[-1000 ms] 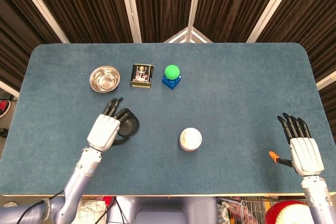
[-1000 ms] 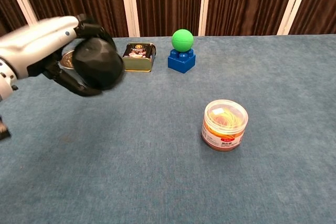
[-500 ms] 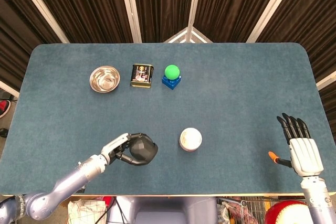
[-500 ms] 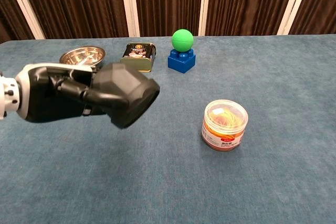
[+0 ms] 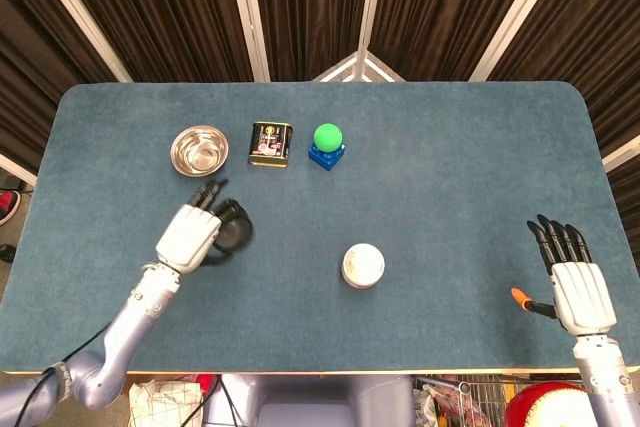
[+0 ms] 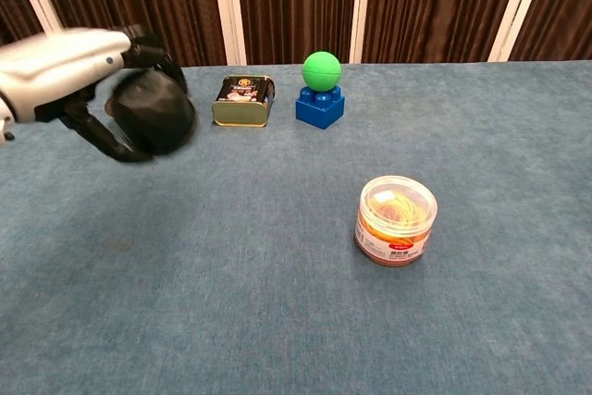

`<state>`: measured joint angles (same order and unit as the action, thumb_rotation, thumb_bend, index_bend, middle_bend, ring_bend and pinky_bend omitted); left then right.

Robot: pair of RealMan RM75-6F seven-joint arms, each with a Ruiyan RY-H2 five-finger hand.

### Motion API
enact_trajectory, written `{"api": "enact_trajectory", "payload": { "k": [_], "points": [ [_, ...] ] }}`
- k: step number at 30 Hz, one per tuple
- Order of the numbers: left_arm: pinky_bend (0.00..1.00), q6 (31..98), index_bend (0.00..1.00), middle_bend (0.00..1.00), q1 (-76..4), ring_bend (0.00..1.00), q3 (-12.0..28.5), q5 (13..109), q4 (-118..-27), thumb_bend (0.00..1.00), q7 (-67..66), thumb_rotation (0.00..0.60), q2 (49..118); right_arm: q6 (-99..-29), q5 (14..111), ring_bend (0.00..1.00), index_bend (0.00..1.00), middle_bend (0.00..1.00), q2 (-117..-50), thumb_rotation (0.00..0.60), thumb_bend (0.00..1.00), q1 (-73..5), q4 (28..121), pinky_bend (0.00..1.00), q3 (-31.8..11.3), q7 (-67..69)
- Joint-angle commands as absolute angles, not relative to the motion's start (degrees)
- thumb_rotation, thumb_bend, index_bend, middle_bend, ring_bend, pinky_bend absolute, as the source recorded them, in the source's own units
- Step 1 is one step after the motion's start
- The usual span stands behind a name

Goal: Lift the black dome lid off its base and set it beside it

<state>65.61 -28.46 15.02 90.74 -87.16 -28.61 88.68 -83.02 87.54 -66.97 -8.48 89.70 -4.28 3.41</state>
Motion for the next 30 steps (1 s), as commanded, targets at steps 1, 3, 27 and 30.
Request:
{"api": "enact_trajectory", "payload": {
  "k": [1, 3, 27, 30],
  "points": [
    [0.0, 82.1, 0.46, 0.46, -28.2, 0.01, 11.2, 103.8, -73.5, 0.42, -46.0, 0.6, 97.1, -83.2, 87.6, 0.01, 0.03, 0.0, -66.9, 0.6, 0.18, -8.3, 89.8, 0.0, -4.2, 3.5],
    [0.0, 79.0, 0.46, 0.46, -27.0, 0.01, 10.6, 97.6, -79.2, 0.42, -36.9, 0.6, 97.3, -83.4, 87.8, 0.01, 0.03, 0.0, -66.7, 0.6, 0.18, -8.2, 89.8, 0.0, -4.1, 3.7],
    [0.01, 62.2, 0.48, 0.47, -22.6, 0.01, 17.8, 89.9, -104.1, 0.42, -9.0, 0.6, 83.6, -84.6, 88.3, 0.01, 0.03, 0.0, -67.7, 0.6, 0.18, -7.9, 89.1, 0.0, -4.0, 2.7],
    [0.0, 73.0, 0.48, 0.47, -23.2, 0.01, 16.4, 102.5, -93.0, 0.42, -22.0, 0.6, 89.2, -84.7, 88.5, 0.01, 0.03, 0.0, -67.7, 0.6, 0.18, -7.7, 88.9, 0.0, -3.9, 2.9]
  ]
}}
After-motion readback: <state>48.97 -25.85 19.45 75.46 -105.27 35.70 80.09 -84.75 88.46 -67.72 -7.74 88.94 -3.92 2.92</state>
